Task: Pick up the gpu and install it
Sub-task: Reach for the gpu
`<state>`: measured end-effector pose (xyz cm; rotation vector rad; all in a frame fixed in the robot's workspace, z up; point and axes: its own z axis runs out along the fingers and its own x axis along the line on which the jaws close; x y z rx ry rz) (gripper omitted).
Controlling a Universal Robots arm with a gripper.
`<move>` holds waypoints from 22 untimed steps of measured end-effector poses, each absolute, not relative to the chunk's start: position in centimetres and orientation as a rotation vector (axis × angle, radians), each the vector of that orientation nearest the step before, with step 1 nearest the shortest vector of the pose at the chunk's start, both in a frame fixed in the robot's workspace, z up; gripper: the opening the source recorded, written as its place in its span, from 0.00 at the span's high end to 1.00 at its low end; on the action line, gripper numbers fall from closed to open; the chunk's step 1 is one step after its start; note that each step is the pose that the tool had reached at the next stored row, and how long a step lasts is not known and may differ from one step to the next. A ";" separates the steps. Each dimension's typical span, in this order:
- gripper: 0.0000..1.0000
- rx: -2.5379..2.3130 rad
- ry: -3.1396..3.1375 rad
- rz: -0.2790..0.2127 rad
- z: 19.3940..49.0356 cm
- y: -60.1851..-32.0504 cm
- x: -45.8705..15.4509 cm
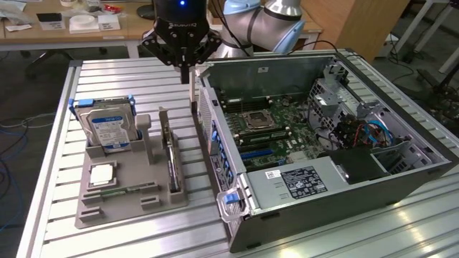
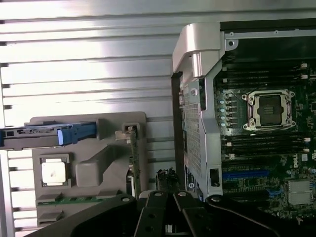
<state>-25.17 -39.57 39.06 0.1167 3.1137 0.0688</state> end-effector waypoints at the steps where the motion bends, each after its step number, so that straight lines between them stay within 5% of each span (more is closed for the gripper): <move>1: 0.90 0.117 3.114 0.069 39.1 -39.6 -25.3; 22: 0.90 0.117 3.114 0.069 39.0 -39.6 -27.0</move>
